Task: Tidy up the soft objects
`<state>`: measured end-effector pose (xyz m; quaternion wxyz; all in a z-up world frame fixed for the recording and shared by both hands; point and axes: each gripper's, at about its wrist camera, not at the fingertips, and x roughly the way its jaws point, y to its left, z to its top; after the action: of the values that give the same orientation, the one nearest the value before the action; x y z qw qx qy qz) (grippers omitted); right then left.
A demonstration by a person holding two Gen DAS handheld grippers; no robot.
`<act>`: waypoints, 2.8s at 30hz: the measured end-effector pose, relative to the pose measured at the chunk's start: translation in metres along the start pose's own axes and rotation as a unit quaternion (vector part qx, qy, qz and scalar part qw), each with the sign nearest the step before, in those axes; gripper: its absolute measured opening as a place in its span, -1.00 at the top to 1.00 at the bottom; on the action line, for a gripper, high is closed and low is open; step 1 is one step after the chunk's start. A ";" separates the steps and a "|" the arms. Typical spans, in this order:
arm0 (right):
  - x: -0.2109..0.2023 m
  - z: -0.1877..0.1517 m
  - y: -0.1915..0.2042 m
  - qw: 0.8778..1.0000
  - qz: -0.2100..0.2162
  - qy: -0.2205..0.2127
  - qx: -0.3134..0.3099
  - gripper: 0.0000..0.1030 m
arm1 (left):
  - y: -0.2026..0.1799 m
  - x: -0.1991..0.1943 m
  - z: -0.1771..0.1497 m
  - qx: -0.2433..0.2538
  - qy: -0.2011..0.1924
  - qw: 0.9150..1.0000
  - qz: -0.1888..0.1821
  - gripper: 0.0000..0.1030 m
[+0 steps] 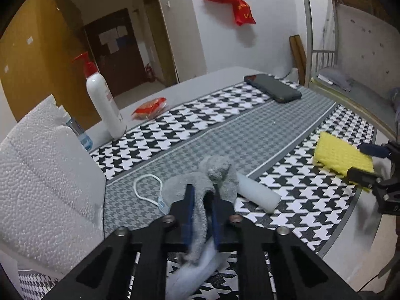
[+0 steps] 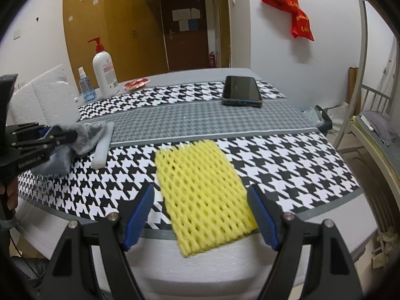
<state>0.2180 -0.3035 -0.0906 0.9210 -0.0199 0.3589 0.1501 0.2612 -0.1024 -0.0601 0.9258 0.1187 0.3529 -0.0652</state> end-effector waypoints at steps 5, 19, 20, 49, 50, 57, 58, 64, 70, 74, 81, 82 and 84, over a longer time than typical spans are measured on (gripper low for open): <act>0.002 0.002 0.001 1.000 0.000 0.002 -0.006 -0.55 | 0.005 -0.011 0.008 -0.007 -0.020 1.000 -0.011 0.83; 0.002 0.006 -0.012 0.999 -0.032 0.010 0.012 0.49 | 0.019 -0.051 0.030 -0.032 -0.081 0.996 -0.034 0.83; 0.001 0.007 -0.014 0.999 -0.028 0.007 0.017 0.57 | 0.020 -0.054 0.031 -0.032 -0.086 0.995 -0.036 0.83; -0.046 0.019 0.083 0.971 0.224 -0.039 -0.070 0.64 | 0.023 -0.043 0.012 -0.056 -0.074 0.993 -0.073 0.83; -0.044 0.018 0.088 0.971 0.225 -0.034 -0.077 0.64 | 0.023 -0.045 0.011 -0.056 -0.074 0.993 -0.076 0.83; -0.017 0.017 0.109 0.969 0.223 0.001 -0.105 0.64 | 0.031 -0.055 0.003 -0.066 -0.078 0.991 -0.088 0.83; -0.015 0.018 0.110 0.969 0.223 0.002 -0.107 0.64 | 0.033 -0.056 0.002 -0.069 -0.079 0.991 -0.089 0.83; -0.004 0.016 0.123 0.967 0.223 0.019 -0.118 0.64 | 0.046 -0.074 -0.001 -0.076 -0.102 0.988 -0.090 0.83; 0.001 0.015 0.132 0.968 0.216 0.022 -0.127 0.64 | 0.055 -0.089 0.003 -0.075 -0.127 0.984 -0.096 0.83; 0.000 0.016 0.130 0.971 0.205 0.019 -0.120 0.64 | 0.052 -0.086 0.003 -0.065 -0.126 0.985 -0.100 0.83; -0.007 0.016 0.106 0.981 0.172 0.013 -0.088 0.64 | 0.050 -0.076 -0.008 -0.056 -0.106 0.990 -0.072 -0.28; -0.007 0.017 0.103 0.982 0.168 0.013 -0.084 0.64 | 0.050 -0.077 -0.009 -0.058 -0.111 0.990 -0.068 -0.37; -0.008 0.017 0.097 0.984 0.161 0.011 -0.078 0.64 | 0.048 -0.077 -0.010 -0.057 -0.113 0.990 -0.064 -0.39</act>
<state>0.1950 -0.2102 -0.0657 0.8766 -0.0351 0.3543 0.3237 0.2078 -0.0503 -0.0077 0.9588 0.0352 0.2565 -0.1173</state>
